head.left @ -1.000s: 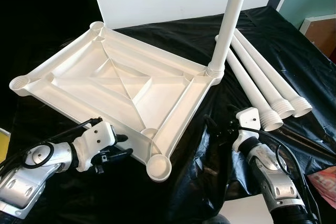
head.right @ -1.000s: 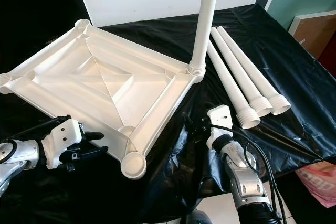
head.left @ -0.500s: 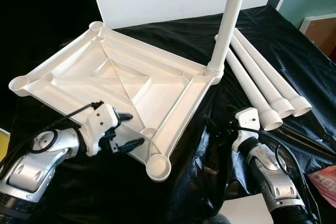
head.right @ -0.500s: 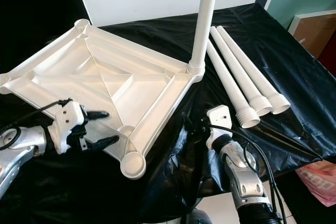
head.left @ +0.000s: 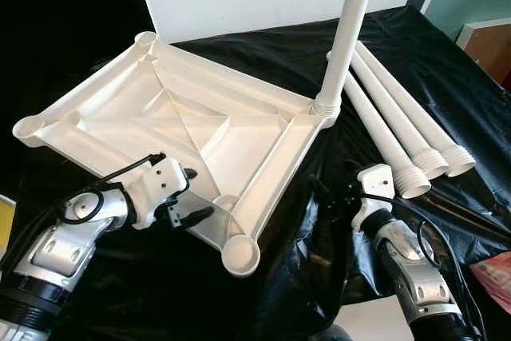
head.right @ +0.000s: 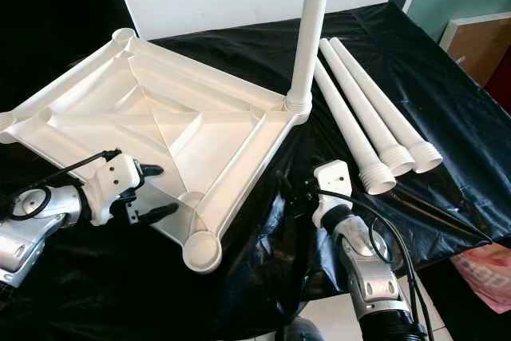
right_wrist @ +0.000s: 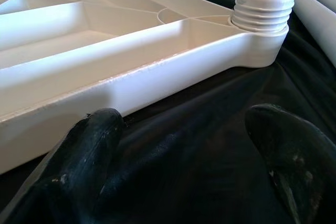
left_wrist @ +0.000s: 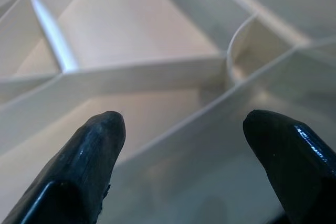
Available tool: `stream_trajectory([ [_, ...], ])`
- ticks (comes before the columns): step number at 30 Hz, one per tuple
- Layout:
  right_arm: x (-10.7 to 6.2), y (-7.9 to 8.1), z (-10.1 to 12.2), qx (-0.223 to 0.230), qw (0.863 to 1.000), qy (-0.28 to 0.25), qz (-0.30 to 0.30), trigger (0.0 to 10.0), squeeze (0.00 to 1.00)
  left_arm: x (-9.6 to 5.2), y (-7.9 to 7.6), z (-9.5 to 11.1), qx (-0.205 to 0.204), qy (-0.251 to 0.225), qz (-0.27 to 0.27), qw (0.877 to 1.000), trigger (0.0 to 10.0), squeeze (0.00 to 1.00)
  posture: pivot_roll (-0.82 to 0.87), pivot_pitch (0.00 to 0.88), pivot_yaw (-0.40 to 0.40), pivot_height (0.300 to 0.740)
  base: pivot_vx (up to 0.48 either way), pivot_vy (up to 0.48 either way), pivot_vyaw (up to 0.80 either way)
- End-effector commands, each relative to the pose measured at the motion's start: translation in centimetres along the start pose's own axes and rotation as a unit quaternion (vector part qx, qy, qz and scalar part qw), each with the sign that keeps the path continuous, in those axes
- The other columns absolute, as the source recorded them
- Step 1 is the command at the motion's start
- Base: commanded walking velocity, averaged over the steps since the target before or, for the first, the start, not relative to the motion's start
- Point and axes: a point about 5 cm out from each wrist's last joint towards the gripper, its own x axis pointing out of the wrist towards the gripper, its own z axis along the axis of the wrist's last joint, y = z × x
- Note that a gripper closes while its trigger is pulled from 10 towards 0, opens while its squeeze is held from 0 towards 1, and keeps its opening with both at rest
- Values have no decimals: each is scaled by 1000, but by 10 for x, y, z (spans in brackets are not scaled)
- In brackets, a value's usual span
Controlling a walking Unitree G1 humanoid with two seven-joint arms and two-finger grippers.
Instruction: Building children table
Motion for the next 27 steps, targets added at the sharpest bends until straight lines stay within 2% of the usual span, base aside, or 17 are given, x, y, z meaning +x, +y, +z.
stream_trajectory([
  [1,-3,-1,-2,5,1000,4,-5,10000,0,-3,-1,-5,-1,7,-36,999,10000,0,5,158,23,740,0,0,0],
  [2,-2,-1,-2,5,1000,4,-5,10000,0,-3,8,-8,-1,16,-20,1000,10000,0,6,158,24,740,0,0,0],
  [6,-1,0,-1,4,1000,4,-4,10000,0,3,19,-13,8,43,3,999,10000,0,5,158,25,740,0,0,0],
  [10,-1,0,-1,4,1000,3,-3,10000,0,10,23,-14,23,56,8,998,10000,0,7,159,25,740,0,0,0],
  [13,-1,2,-1,4,1000,4,-1,10000,0,23,28,-11,-2,51,3,999,10000,0,8,162,24,740,0,0,0],
  [19,-2,3,-1,3,1000,6,2,10000,0,33,25,-15,0,80,-79,994,10000,0,4,169,32,740,0,0,0],
  [20,-3,2,-1,1,1000,6,1,10000,0,37,29,-17,-14,92,-95,991,10000,0,-1,169,38,740,0,0,0],
  [22,-4,1,-1,1,1000,6,0,10000,0,39,30,-17,-22,97,-97,990,10000,0,-2,169,38,740,0,0,0],
  [23,-4,1,-1,1,1000,6,0,10000,0,39,30,-17,-22,97,-97,990,10000,0,-2,169,38,740,0,0,0],
  [25,-5,1,-1,0,1000,7,-2,10000,0,38,27,-15,-24,91,-150,984,10000,0,-3,165,44,740,0,0,0],
  [27,-5,1,-1,-1,1000,7,-2,10000,0,37,26,-14,-24,92,-163,982,10000,0,-3,165,44,740,0,0,0],
])
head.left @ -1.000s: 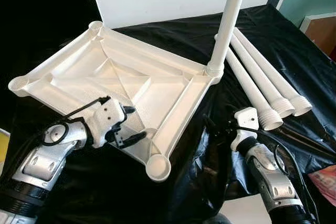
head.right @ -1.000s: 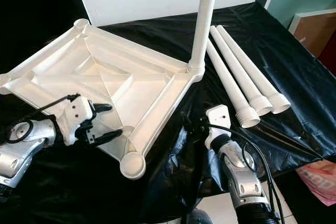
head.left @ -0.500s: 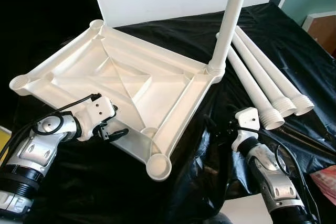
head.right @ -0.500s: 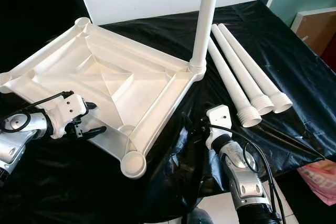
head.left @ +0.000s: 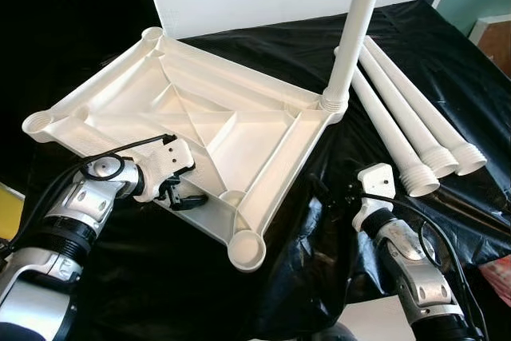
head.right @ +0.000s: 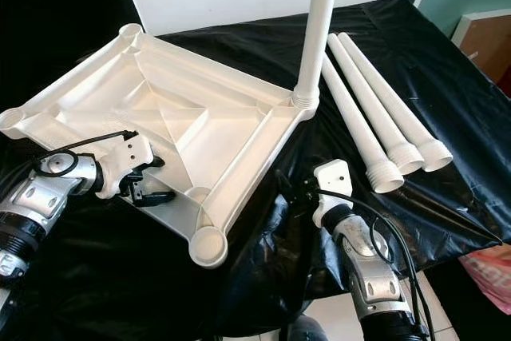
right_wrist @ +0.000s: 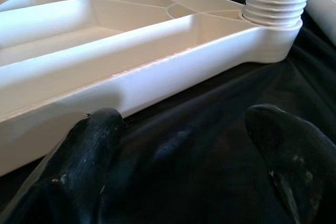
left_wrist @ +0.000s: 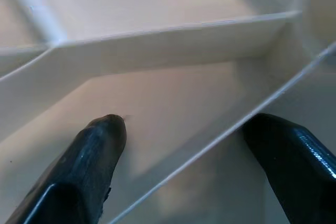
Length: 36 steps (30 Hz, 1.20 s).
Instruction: Building children table
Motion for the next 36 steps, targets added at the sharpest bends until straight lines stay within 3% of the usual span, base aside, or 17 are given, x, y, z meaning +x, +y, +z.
stream_trajectory([
  [1,-3,1,-3,3,1000,8,-1,10000,0,4,-9,-10,-15,22,-55,998,4157,0,-2,164,45,740,0,0,0],
  [5,-3,1,-3,3,1000,8,-1,10000,0,2,-6,-8,-10,31,-76,997,3686,0,-2,164,46,740,0,0,0],
  [6,-2,1,-3,3,1000,7,-1,10000,0,1,-5,-8,-4,36,-80,996,0,0,-3,168,52,740,0,0,0],
  [16,-4,-4,-2,-2,1000,7,-12,10000,0,1,6,-10,-22,42,-43,998,0,0,-17,179,65,740,0,0,0],
  [23,-3,-5,-1,-3,1000,4,-22,10000,0,-3,14,-12,-68,11,38,997,0,0,-18,180,66,740,0,0,0],
  [36,-1,-5,0,-2,1000,2,-23,10000,0,-5,2,-2,-98,-52,90,990,0,0,-13,176,52,740,0,0,0],
])
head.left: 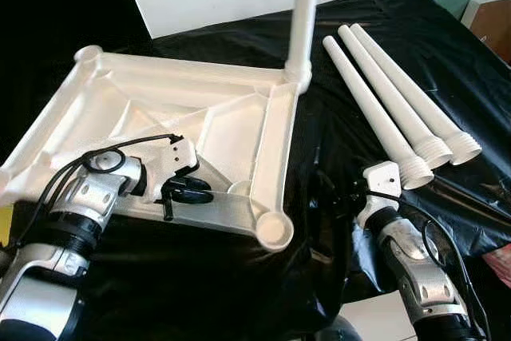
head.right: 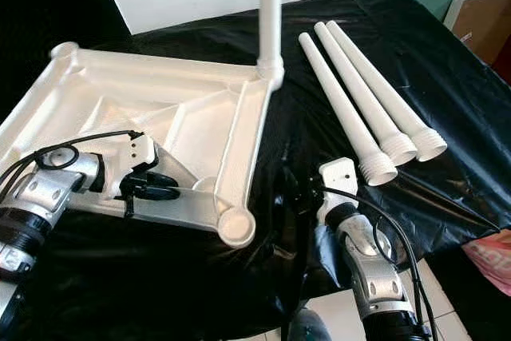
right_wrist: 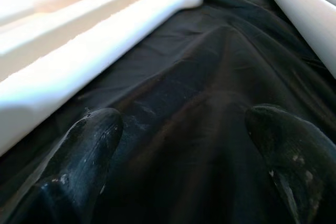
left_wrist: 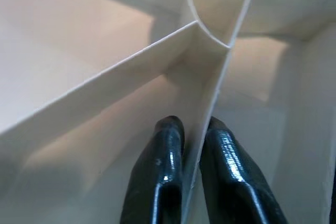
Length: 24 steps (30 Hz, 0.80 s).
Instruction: Building children table
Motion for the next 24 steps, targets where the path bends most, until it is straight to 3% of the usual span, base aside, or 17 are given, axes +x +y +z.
stream_trajectory([
  [1,0,0,-3,4,1000,5,-1,10000,0,-4,8,-5,-45,-23,141,989,0,0,-8,171,45,740,0,0,0],
  [9,7,-1,0,6,1000,-2,-3,10000,0,-2,1,10,-58,-68,182,979,0,0,1,163,26,740,0,0,0],
  [10,8,-1,1,6,1000,-3,-1,10000,0,1,-3,15,-51,-80,180,979,2078,0,5,161,21,740,0,0,0],
  [11,10,-1,1,5,1000,-4,1,10000,0,8,-7,22,-49,-97,170,979,10000,0,8,160,16,740,0,0,0],
  [15,12,-1,2,4,1000,-6,2,10000,0,18,-15,32,-47,-124,153,979,10000,0,10,159,12,740,0,0,0],
  [16,14,-3,2,3,1000,-8,-4,10000,0,28,-20,39,-49,-144,145,978,10000,67,8,157,12,740,0,0,0],
  [17,14,-3,2,3,1000,-8,-4,10000,0,28,-20,39,-49,-144,145,978,10000,67,8,157,12,740,0,0,0],
  [18,16,-4,3,2,1000,-9,-8,10000,0,32,-22,42,-57,-152,140,977,10000,1000,8,156,12,740,0,0,0],
  [22,18,-9,5,3,999,-16,-28,10000,0,37,-28,47,-52,-155,126,979,10000,1000,3,153,15,740,0,0,0],
  [23,19,-12,6,2,999,-18,-44,10000,0,38,-30,50,-34,-160,121,979,10000,596,0,153,19,740,0,0,0],
  [24,20,-13,7,2,998,-20,-54,10000,0,39,-32,52,-23,-163,122,979,10000,596,0,153,19,740,0,0,0],
])
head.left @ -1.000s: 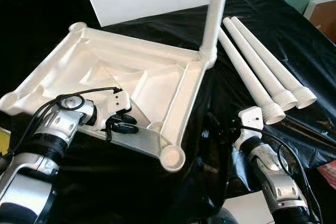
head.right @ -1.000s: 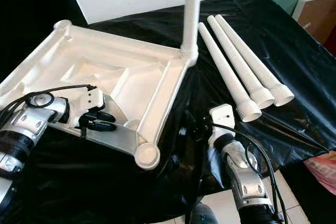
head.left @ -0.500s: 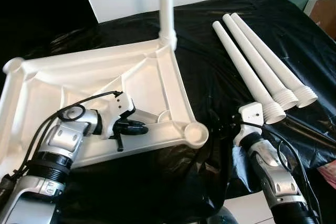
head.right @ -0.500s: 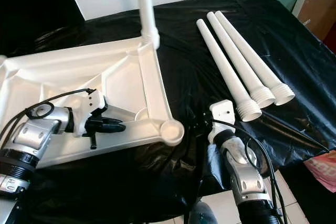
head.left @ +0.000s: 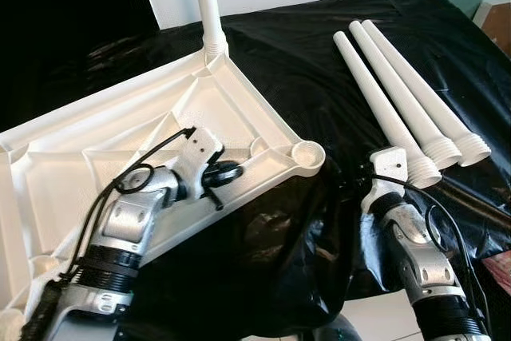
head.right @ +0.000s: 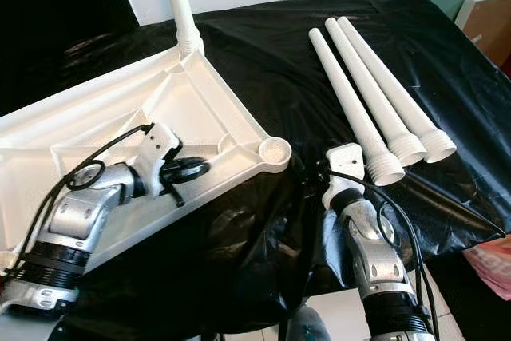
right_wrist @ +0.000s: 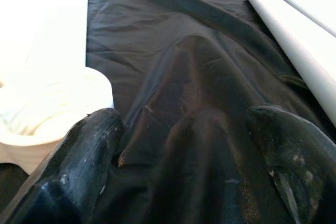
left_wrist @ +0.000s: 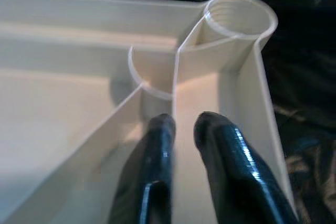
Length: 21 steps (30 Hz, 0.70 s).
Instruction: Building children table
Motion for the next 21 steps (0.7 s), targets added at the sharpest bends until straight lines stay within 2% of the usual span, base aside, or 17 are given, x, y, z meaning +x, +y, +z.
stream_trajectory([
  [1,3,-2,2,4,1000,-8,-25,10000,0,6,-14,3,6,-20,-36,999,10000,0,-5,152,27,740,0,0,0],
  [6,5,-11,6,3,998,-15,-69,10000,0,7,-16,14,-8,-55,-25,998,10000,0,-8,152,32,740,0,0,0],
  [8,7,-18,9,2,995,-20,-101,10000,0,8,-12,25,-15,-93,-3,996,10000,0,-11,153,37,740,0,0,0],
  [9,7,-18,9,2,995,-20,-101,10000,0,8,-12,25,-15,-93,-3,996,10000,0,-11,153,37,740,0,0,0],
  [11,8,-26,12,4,991,-23,-131,10000,0,8,-7,33,-20,-130,34,991,10000,0,-12,152,39,740,0,0,0],
  [14,9,-32,13,5,989,-22,-148,10000,0,8,-5,36,-39,-147,42,988,10000,0,-12,149,38,740,0,0,0],
  [15,9,-37,14,3,986,-23,-164,10000,0,9,-4,38,-51,-161,47,985,10000,1000,-13,148,38,740,0,0,0],
  [17,9,-43,16,2,983,-24,-180,10000,0,10,-6,40,-59,-177,49,981,10000,1000,-16,146,37,740,0,0,0],
  [21,8,-45,16,1,983,-23,-184,10000,0,10,-7,40,-56,-184,51,980,10000,1000,-19,143,36,740,0,0,0],
])
